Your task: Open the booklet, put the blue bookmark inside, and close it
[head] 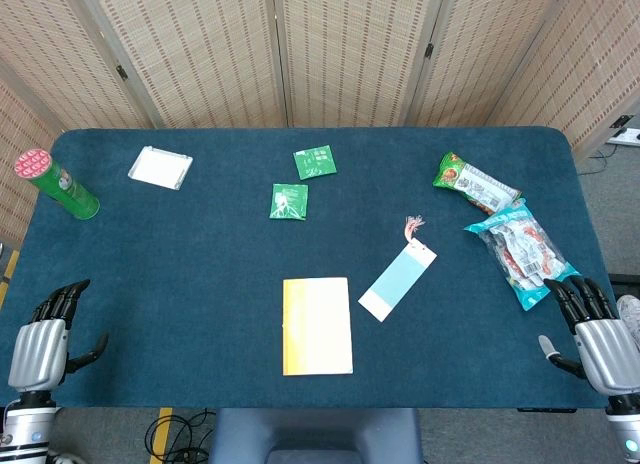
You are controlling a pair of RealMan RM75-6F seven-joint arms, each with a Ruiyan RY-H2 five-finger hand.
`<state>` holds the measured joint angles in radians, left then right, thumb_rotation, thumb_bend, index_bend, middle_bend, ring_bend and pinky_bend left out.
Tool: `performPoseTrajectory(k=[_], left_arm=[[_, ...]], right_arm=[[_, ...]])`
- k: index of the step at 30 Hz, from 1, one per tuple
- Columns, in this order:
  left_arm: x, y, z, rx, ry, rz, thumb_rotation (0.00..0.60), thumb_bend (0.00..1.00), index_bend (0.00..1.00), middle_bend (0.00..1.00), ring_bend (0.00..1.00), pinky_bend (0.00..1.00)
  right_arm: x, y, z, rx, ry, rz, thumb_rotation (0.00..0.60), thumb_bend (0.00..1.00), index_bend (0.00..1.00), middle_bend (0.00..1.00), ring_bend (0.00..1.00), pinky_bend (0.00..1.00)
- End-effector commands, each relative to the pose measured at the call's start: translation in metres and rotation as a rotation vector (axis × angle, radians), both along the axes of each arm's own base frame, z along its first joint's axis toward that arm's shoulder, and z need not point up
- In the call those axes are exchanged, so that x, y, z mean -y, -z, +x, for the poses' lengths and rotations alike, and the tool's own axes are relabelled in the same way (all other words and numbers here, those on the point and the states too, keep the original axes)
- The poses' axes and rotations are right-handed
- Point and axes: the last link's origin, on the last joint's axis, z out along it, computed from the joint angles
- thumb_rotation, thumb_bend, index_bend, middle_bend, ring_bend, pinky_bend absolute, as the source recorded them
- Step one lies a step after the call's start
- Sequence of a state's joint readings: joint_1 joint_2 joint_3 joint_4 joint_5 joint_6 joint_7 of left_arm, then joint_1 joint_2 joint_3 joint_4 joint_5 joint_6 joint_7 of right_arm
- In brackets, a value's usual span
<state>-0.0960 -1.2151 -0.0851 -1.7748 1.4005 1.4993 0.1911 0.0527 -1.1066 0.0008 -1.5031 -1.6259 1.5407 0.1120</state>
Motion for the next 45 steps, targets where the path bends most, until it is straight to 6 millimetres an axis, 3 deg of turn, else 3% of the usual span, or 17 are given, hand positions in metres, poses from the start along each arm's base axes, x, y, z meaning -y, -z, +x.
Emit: performPoseTrajectory(k=[1,11,17,26,32,36,45], left_arm=[[0.000,0.000,0.000,0.000,0.001,0.001,0.600,0.34,0.14,0.17,0.14,0.23],[0.000,-0.001,0.000,0.007,0.005,0.007,0.600,0.34,0.14,0.17,0.14,0.23],[0.000,-0.003,0.000,0.008,0.007,0.013,0.600,0.34,0.14,0.17,0.14,0.23],[0.005,-0.008,-0.003,0.009,-0.004,0.028,0.600,0.34,0.14,0.17,0.14,0.23],[0.008,-0.010,-0.005,0.011,-0.010,0.034,0.600,0.34,0.14,0.17,0.14,0.23],[0.010,-0.011,-0.008,0.010,-0.016,0.037,0.600,0.34,0.14,0.17,0.14,0.23],[0.013,-0.015,-0.014,0.007,-0.033,0.043,0.600,0.34,0.14,0.17,0.14,0.23]], right_arm=[[0.000,0.000,0.001,0.000,-0.003,0.000,0.600,0.28,0.01,0.14,0.03,0.02],[0.002,0.002,0.008,-0.008,-0.047,0.021,0.600,0.28,0.01,0.14,0.03,0.02],[0.011,0.014,0.023,-0.025,-0.126,0.102,0.600,0.23,0.01,0.14,0.03,0.02],[0.044,0.063,0.071,-0.079,-0.362,0.318,0.600,0.12,0.02,0.17,0.04,0.04],[0.066,0.105,0.096,-0.130,-0.485,0.407,0.600,0.12,0.05,0.17,0.06,0.05],[0.076,0.136,0.112,-0.143,-0.546,0.464,0.600,0.14,0.13,0.19,0.07,0.05],[0.090,0.182,0.132,-0.163,-0.646,0.510,0.600,0.15,0.22,0.24,0.11,0.08]])
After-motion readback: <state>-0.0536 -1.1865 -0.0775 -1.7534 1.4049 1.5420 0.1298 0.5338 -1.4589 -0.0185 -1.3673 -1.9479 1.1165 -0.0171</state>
